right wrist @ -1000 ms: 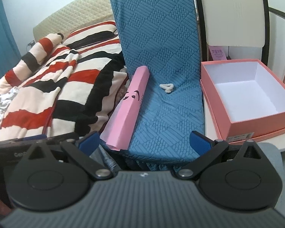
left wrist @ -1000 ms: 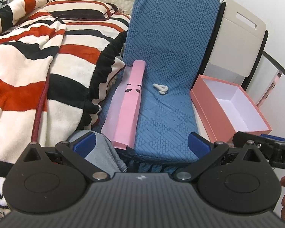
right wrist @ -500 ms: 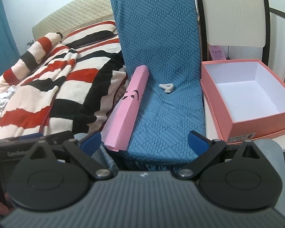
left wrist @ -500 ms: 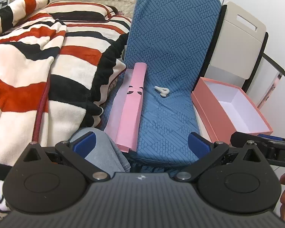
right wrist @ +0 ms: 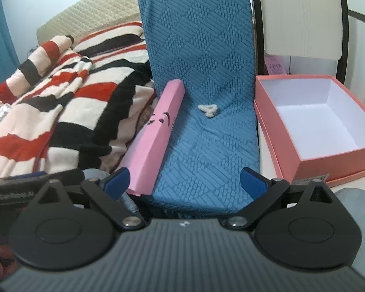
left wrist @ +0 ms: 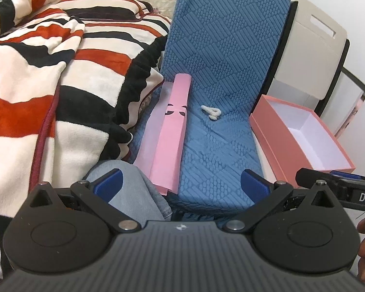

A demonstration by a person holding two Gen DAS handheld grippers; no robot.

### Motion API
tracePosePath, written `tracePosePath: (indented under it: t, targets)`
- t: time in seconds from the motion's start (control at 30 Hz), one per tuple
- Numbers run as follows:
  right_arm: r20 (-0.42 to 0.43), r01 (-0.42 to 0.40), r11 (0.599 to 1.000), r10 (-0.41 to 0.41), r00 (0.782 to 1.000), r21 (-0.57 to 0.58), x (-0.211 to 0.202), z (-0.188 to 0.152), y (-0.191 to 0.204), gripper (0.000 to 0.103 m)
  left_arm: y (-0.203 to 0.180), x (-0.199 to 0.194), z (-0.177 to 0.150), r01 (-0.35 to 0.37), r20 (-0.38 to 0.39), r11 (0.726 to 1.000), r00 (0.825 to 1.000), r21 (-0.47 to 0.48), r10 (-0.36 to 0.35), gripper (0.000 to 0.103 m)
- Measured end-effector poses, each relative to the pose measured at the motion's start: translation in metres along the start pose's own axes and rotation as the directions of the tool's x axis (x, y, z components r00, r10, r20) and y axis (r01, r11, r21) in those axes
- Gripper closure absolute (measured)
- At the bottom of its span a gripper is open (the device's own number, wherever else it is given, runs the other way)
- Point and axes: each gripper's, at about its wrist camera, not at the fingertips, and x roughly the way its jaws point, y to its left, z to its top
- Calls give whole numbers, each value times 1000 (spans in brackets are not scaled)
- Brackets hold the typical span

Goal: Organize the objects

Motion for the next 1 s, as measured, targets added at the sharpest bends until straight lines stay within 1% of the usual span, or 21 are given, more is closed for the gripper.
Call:
tracePosePath:
  t: [0.03,0.1,0.2,0.3,0.4,0.53,0.6,0.67,0.73,0.8,0.93,1.0]
  targets:
    - [-10,0,1000,0,1000,8,3,-1,-2,4,1,2,0,13,1,1000,1000,-3,-13,0]
    - [-18,8,1000,-8,1000,15,8,-3,-4,8,3,5,0,39,-2,999,999,-10,-39,0]
    - [-26,18,1000,-17,1000,14,14,-6,-6,12,3,15,2,30,-11,1000,999,-6,-30,0]
    - [-42,20,1000,-19,999,16,23,-7,-9,15,7,25,6,55,-20,998,998,-39,-56,0]
    - [-54,14,1000,-12,998,28,32,-6,-13,17,8,38,9,36,-34,998,999,-43,-38,0]
    - [-65,10,999,-8,998,34,46,-3,-18,24,12,61,19,56,-52,996,997,-65,-59,0]
    - [-66,13,999,-10,998,35,55,1,-21,27,14,74,26,69,-48,995,996,-67,-72,0]
    - [-66,24,999,-23,998,28,63,4,-22,28,15,85,34,67,-53,995,996,-68,-70,0]
    - [-72,17,999,-14,997,38,73,8,-26,28,18,99,41,83,-52,993,995,-84,-88,0]
    - [-74,7,999,-4,997,45,83,11,-30,28,19,113,46,86,-55,992,994,-91,-91,0]
    - [-87,-22,998,27,996,60,103,18,-34,29,19,136,53,78,-58,993,995,-84,-83,0]
    - [-90,-22,997,28,996,74,113,23,-36,29,20,148,56,70,-61,995,995,-77,-75,0]
